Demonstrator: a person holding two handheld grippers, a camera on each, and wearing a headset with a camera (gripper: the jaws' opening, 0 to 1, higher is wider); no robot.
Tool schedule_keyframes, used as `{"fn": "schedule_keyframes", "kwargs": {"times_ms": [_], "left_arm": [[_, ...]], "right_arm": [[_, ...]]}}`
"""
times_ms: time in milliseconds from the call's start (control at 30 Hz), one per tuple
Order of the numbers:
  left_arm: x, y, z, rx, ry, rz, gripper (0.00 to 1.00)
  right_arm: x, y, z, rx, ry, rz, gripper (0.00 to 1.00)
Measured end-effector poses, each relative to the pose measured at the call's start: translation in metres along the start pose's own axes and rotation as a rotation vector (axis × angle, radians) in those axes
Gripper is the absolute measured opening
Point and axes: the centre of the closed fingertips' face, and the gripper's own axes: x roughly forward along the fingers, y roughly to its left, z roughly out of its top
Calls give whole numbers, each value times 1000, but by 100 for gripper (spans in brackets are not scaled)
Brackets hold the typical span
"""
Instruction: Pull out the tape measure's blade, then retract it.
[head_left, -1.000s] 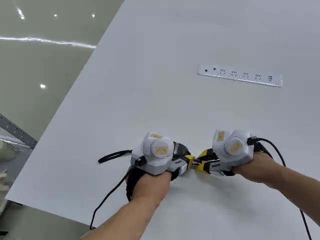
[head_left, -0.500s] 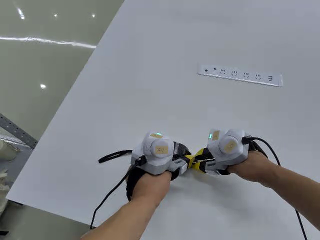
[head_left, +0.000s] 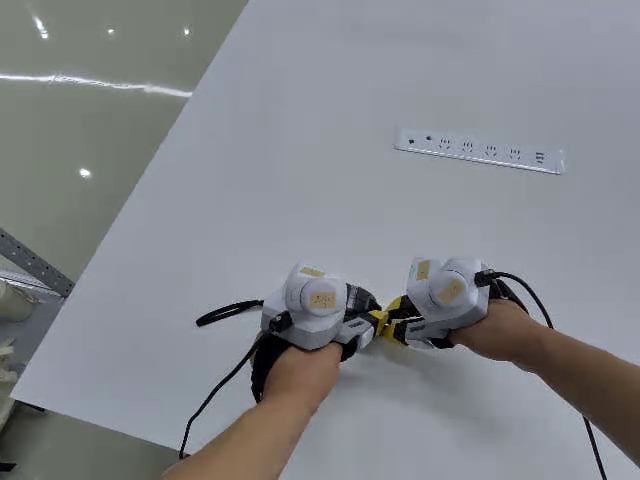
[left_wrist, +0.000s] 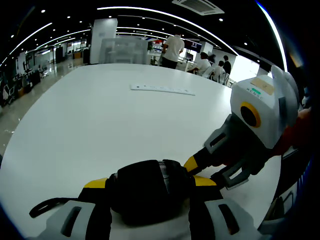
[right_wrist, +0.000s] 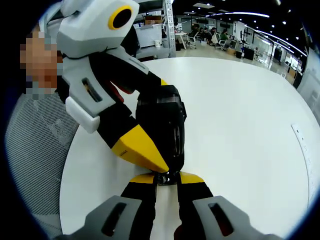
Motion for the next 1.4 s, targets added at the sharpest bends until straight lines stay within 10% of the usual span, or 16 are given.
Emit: {"fn": "schedule_keyframes", "kwargs": {"times_ms": [567,1400], "left_arm": [[0,-1,-2,-6,11,12,62],[-30,5,-10,39,39,-99,79]], "right_arm": [[0,1,-3,27,26,-33,15],[-40,17,0,338,-106,-170,36]]}}
